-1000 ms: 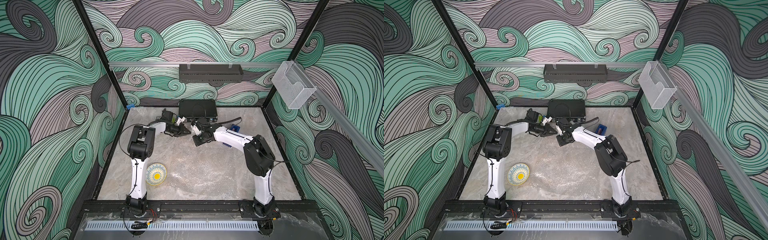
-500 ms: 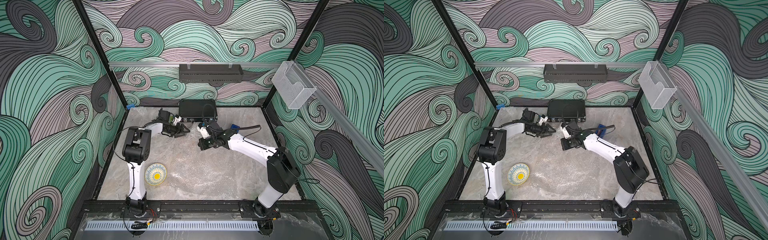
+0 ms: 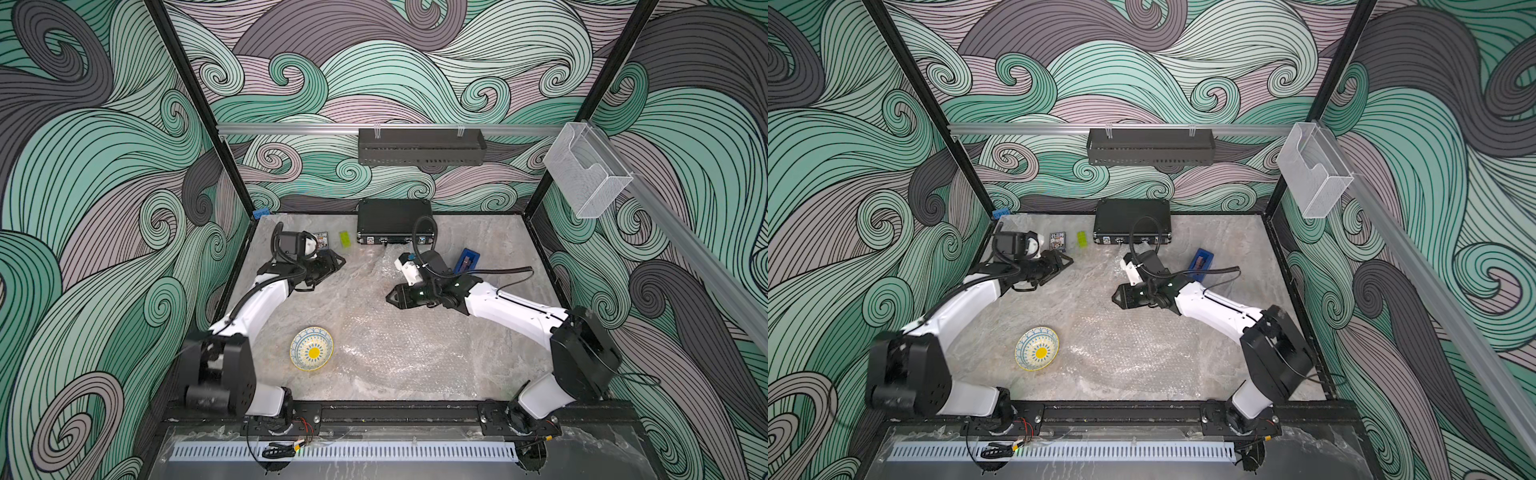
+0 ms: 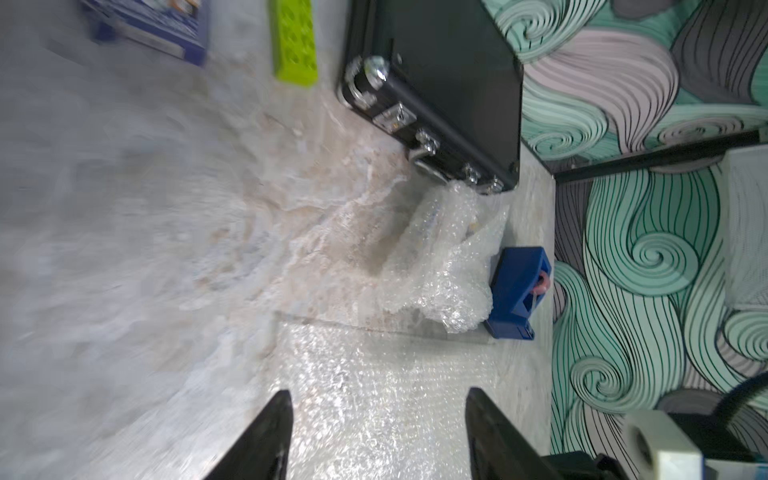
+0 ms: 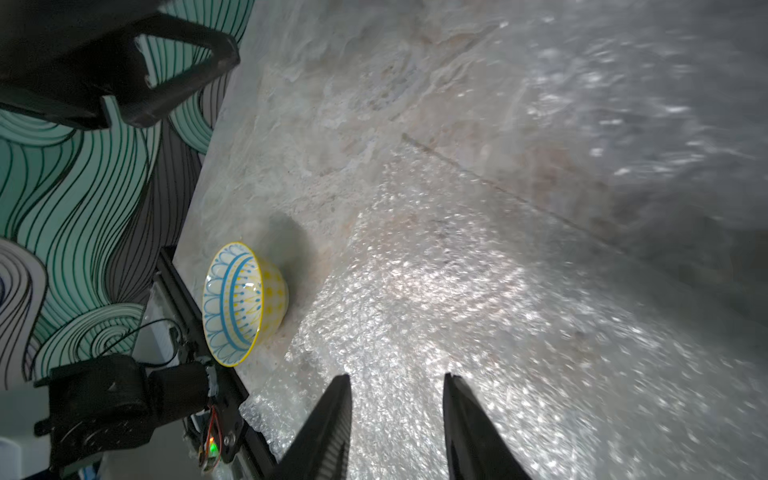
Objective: Wrap bowls in bubble wrap
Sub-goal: Pick up the bowl from the center of the board.
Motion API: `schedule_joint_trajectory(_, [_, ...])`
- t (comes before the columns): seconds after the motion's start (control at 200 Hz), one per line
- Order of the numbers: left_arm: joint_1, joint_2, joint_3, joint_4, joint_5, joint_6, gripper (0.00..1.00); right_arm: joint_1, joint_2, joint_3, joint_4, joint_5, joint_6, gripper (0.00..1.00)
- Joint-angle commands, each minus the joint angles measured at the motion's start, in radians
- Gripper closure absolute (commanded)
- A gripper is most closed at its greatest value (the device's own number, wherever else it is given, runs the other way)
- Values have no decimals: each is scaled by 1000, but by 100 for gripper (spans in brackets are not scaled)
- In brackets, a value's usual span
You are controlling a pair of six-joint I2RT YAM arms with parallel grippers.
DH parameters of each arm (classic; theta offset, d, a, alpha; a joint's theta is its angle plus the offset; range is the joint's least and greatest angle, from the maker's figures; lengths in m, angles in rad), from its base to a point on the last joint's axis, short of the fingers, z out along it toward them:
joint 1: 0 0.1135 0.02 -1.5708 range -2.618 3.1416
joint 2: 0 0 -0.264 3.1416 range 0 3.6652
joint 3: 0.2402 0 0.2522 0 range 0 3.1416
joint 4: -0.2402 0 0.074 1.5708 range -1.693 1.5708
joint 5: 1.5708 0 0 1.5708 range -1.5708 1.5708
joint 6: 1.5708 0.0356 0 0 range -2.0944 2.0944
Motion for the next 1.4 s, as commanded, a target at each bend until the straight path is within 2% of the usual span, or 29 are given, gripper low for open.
schedule_joint_trajectory(0.0, [13, -164, -27, -183, -206, -30, 36, 112, 114, 130, 29, -53, 78, 51])
schedule_joint_trajectory(0.11, [15, -353, -88, -230, -292, -39, 35, 199, 252, 302, -59, 2, 61, 46])
schedule_joint_trajectory(0.26, [16, -577, -105, -310, -327, 1, 31, 270, 449, 533, -245, 51, 29, 45])
schedule_joint_trajectory(0.38, [17, -671, -61, -436, -394, 44, 30, 305, 519, 594, -298, 100, 7, 45])
schedule_joint_trajectory(0.505, [17, -741, -61, -493, -432, 74, 29, 331, 570, 639, -359, 149, -22, 48])
schedule_joint_trajectory(0.585, [16, -774, -83, -496, -433, 79, 28, 340, 590, 654, -358, 148, -34, 56])
schedule_joint_trajectory(0.72, [16, -797, -105, -496, -420, 78, 28, 344, 599, 684, -358, 130, -42, 81])
schedule_joint_trajectory(0.836, [16, -801, -108, -490, -400, 84, 28, 343, 596, 725, -359, 99, -48, 93])
schedule_joint_trajectory(0.916, [17, -806, -103, -499, -414, 85, 28, 339, 572, 743, -371, 91, -50, 98])
schedule_joint_trajectory(1.106, [16, -837, -108, -496, -426, 78, 28, 263, 389, 608, -370, 107, -33, 100])
schedule_joint_trajectory(1.206, [16, -832, -115, -488, -402, 69, 28, 199, 235, 441, -370, 122, -26, 100])
schedule_joint_trajectory(1.396, [16, -797, -188, -382, -276, 12, 28, 44, -59, 84, -370, 144, -15, 100])
